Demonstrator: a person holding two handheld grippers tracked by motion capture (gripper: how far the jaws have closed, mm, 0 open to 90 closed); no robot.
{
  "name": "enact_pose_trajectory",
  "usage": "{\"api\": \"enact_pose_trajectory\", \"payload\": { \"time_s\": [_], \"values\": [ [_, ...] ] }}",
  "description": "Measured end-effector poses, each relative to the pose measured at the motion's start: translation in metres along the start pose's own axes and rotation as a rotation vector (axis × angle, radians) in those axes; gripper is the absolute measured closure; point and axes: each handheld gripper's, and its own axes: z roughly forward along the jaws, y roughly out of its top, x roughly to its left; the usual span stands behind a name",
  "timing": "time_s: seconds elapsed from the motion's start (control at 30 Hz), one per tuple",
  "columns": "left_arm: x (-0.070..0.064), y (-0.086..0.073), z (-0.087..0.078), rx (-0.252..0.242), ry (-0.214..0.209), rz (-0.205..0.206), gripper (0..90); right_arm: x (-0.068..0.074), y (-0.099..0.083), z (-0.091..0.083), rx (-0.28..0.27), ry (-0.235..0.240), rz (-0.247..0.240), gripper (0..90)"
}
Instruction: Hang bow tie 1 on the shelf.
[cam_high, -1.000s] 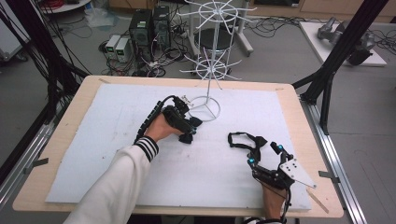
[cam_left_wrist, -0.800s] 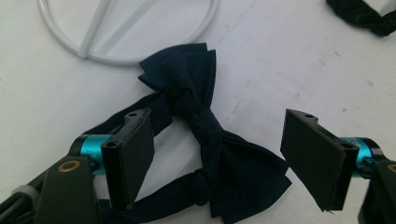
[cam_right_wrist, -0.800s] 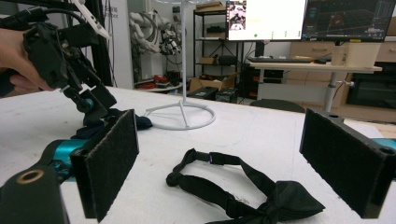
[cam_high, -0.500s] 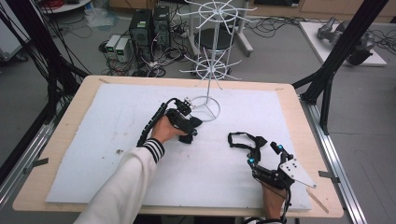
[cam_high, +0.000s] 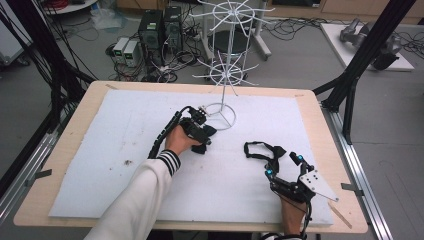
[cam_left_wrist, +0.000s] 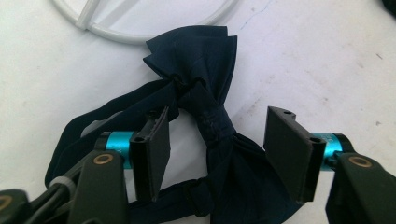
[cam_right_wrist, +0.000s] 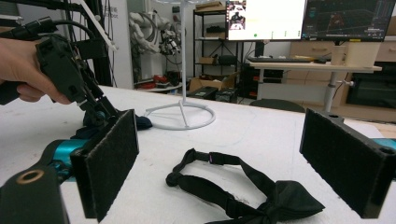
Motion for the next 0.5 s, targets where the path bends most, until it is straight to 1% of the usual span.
{"api": "enact_pose_trajectory", "payload": {
  "time_s": [0.07, 0.1, 0.17, 0.23, 0.3, 0.4, 0.43, 0.5],
  "values": [
    [-0.0009, 0.0002, 0.0004, 0.004, 0.007, 0.003, 46.2, 0.0001, 0.0000, 0.0001, -0.001, -0.001, 0.003, 11.0],
    [-0.0013, 0.0005, 0.0008, 0.005, 0.003, 0.007, 47.3, 0.0000, -0.0001, 0.0001, -0.001, 0.000, 0.002, 11.0],
    [-0.0031, 0.0007, 0.0020, 0.009, 0.010, 0.002, 50.8, 0.0003, 0.0000, -0.0001, 0.001, -0.002, 0.008, 11.0],
    [-0.0035, 0.0009, 0.0034, 0.016, 0.007, 0.011, 54.2, 0.0001, 0.0000, -0.0002, 0.001, -0.001, 0.007, 11.0],
    [-0.0047, 0.0004, 0.0059, 0.015, 0.007, 0.000, 57.0, 0.0001, 0.0000, 0.0000, -0.001, 0.000, 0.003, 11.0],
    [-0.0047, 0.0005, 0.0064, 0.013, 0.013, 0.001, 59.2, 0.0000, 0.0000, 0.0000, 0.000, 0.000, 0.000, 11.0],
    [-0.0039, 0.0003, 0.0055, 0.016, 0.018, 0.005, 61.0, -0.0002, 0.0000, 0.0000, 0.000, -0.001, -0.003, 11.0],
    [-0.0032, -0.0004, 0.0053, 0.008, 0.020, -0.003, 66.3, 0.0004, 0.0000, -0.0002, 0.003, -0.001, 0.003, 11.0]
  ]
}}
